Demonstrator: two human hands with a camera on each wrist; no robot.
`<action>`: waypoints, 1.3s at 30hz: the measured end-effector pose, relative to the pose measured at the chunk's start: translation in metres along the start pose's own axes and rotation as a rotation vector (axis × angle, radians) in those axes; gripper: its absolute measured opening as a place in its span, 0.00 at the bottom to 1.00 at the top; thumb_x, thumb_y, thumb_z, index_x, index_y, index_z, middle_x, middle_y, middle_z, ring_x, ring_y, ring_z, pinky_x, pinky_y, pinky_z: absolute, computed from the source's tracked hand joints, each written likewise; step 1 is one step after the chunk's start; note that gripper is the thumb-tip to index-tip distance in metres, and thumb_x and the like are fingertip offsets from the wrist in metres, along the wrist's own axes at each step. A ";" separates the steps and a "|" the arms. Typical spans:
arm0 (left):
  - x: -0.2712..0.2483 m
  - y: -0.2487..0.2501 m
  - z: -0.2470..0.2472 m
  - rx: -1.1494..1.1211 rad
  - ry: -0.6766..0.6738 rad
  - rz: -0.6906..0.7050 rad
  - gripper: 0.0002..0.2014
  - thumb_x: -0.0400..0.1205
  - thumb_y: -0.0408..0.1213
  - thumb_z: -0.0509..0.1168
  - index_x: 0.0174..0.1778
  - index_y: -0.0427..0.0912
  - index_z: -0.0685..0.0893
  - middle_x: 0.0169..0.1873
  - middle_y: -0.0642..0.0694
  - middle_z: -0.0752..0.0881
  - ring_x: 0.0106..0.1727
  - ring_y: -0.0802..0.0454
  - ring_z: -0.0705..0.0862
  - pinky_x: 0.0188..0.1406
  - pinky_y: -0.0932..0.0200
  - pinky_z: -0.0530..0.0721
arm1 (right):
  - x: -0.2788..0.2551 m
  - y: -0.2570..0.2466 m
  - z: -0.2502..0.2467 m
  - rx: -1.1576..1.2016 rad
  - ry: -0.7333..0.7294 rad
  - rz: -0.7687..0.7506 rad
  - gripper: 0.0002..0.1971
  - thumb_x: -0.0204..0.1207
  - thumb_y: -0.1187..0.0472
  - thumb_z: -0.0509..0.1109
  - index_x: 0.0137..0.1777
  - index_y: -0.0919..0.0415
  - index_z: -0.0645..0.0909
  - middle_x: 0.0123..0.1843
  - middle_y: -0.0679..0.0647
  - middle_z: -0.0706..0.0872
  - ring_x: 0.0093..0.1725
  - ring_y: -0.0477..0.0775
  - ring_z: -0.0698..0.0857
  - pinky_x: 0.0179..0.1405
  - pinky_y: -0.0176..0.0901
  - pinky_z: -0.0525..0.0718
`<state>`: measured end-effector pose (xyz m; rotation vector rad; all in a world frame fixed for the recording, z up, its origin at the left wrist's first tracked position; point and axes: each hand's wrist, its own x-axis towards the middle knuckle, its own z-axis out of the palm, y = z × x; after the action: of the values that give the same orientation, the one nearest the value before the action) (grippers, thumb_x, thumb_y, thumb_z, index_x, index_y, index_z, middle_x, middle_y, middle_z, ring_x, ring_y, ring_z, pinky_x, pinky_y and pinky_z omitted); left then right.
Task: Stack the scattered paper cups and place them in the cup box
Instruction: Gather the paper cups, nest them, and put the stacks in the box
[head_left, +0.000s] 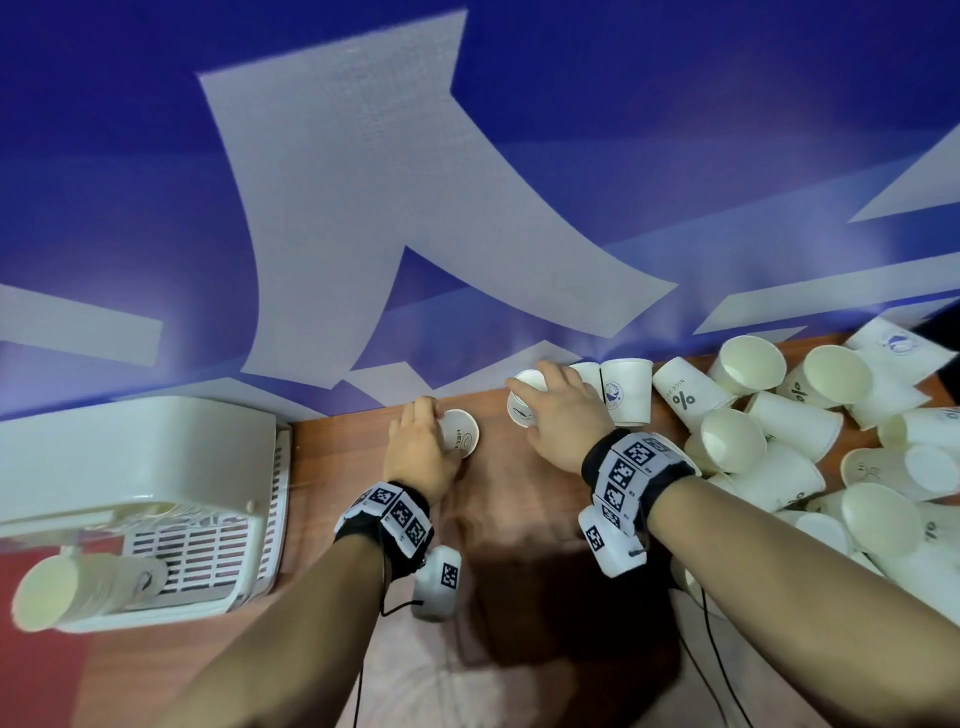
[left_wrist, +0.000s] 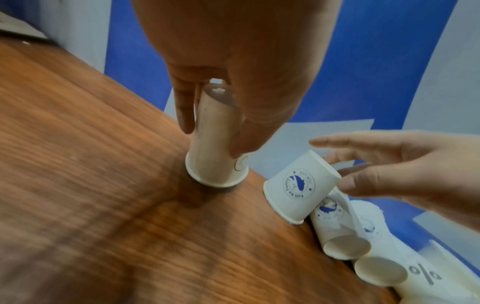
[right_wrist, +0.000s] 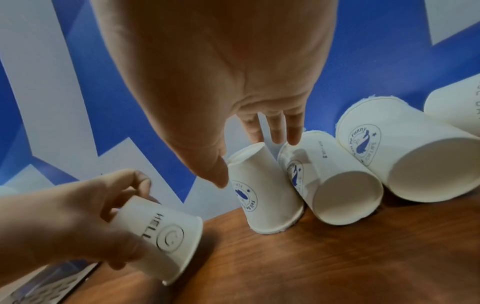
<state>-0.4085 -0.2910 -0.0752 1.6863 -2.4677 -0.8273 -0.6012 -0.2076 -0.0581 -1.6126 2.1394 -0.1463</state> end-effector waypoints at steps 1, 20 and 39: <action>-0.001 -0.003 0.000 -0.079 0.017 -0.041 0.24 0.65 0.34 0.77 0.46 0.52 0.68 0.47 0.51 0.76 0.47 0.45 0.76 0.46 0.54 0.74 | 0.000 0.000 0.001 -0.012 -0.007 -0.003 0.32 0.78 0.55 0.65 0.82 0.40 0.63 0.78 0.53 0.63 0.75 0.60 0.65 0.73 0.55 0.70; -0.081 -0.022 -0.017 -0.955 0.240 -0.480 0.16 0.82 0.42 0.71 0.61 0.40 0.78 0.51 0.46 0.84 0.42 0.53 0.83 0.29 0.67 0.80 | -0.019 -0.016 0.002 0.408 0.165 0.100 0.21 0.74 0.67 0.69 0.65 0.49 0.75 0.66 0.51 0.75 0.63 0.57 0.76 0.63 0.49 0.77; -0.163 -0.033 -0.110 -1.231 0.164 -0.213 0.23 0.86 0.46 0.64 0.77 0.52 0.71 0.63 0.46 0.83 0.52 0.47 0.88 0.34 0.55 0.86 | -0.121 -0.125 -0.048 1.225 0.039 0.081 0.32 0.76 0.63 0.74 0.79 0.51 0.69 0.59 0.55 0.87 0.57 0.55 0.88 0.52 0.50 0.87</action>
<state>-0.2781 -0.2015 0.0461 1.3569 -1.1158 -1.6308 -0.4844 -0.1419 0.0634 -0.7642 1.5178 -1.1843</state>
